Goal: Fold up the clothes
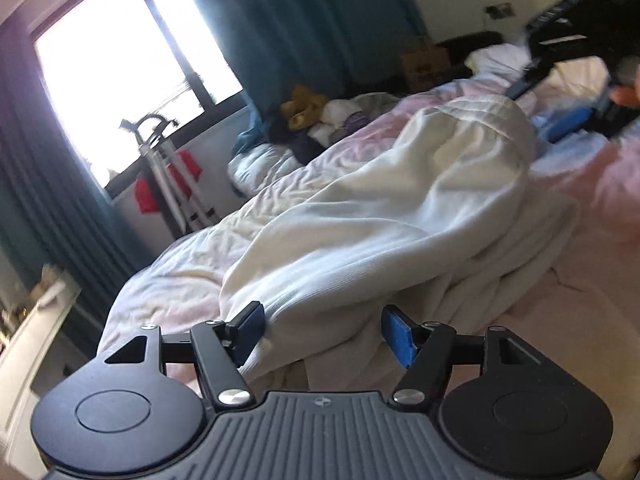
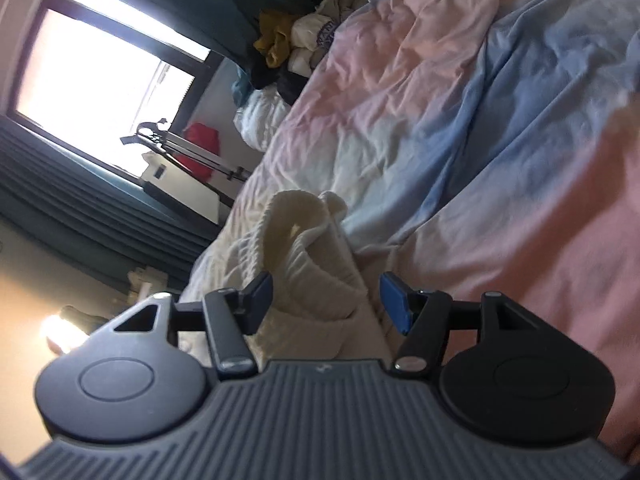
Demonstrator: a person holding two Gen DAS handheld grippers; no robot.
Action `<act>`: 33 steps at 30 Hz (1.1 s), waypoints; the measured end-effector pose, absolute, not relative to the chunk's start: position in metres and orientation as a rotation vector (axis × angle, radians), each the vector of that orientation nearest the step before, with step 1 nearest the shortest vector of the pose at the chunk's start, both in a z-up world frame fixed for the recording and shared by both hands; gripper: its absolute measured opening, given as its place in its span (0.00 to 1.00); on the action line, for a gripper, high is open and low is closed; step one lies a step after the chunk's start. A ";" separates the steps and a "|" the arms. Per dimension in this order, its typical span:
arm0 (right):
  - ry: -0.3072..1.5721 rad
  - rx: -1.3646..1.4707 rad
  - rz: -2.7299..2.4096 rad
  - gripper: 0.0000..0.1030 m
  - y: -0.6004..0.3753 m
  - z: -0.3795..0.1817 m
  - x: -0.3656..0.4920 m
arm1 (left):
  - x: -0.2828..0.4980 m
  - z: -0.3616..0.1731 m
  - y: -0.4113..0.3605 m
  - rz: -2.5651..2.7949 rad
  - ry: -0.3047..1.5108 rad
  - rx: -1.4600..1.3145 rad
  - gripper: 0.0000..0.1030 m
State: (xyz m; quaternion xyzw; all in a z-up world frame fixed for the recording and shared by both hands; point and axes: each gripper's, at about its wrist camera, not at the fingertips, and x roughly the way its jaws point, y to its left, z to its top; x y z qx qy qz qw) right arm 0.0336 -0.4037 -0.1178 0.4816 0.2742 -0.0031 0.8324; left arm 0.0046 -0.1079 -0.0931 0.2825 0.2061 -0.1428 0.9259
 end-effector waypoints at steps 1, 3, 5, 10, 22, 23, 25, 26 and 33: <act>0.576 1.027 -0.006 0.61 -0.402 -0.118 0.032 | 0.003 -0.093 -0.107 -0.276 0.421 0.573 0.66; 0.557 1.062 0.021 0.78 -0.399 -0.120 0.025 | -0.003 -0.088 -0.102 -0.253 0.404 0.563 0.66; 0.541 1.088 0.054 0.83 -0.393 -0.121 0.019 | -0.011 -0.085 -0.103 -0.226 0.377 0.581 0.66; 0.604 1.003 0.076 0.83 -0.371 -0.125 0.034 | -0.008 -0.091 -0.105 -0.198 0.389 0.585 0.67; 0.541 0.862 0.041 0.49 -0.360 -0.133 0.064 | 0.015 -0.078 -0.083 -0.212 0.414 0.349 0.18; 0.523 0.852 0.052 0.47 -0.360 -0.129 0.062 | 0.013 -0.074 -0.079 -0.219 0.416 0.319 0.15; 0.502 0.850 0.060 0.46 -0.363 -0.124 0.055 | 0.009 -0.069 -0.073 -0.231 0.445 0.284 0.13; 0.519 0.851 0.054 0.46 -0.364 -0.125 0.052 | 0.009 -0.069 -0.071 -0.237 0.474 0.273 0.13; 0.665 0.922 0.040 0.52 -0.375 -0.150 0.053 | 0.015 -0.069 -0.053 -0.257 0.570 0.129 0.23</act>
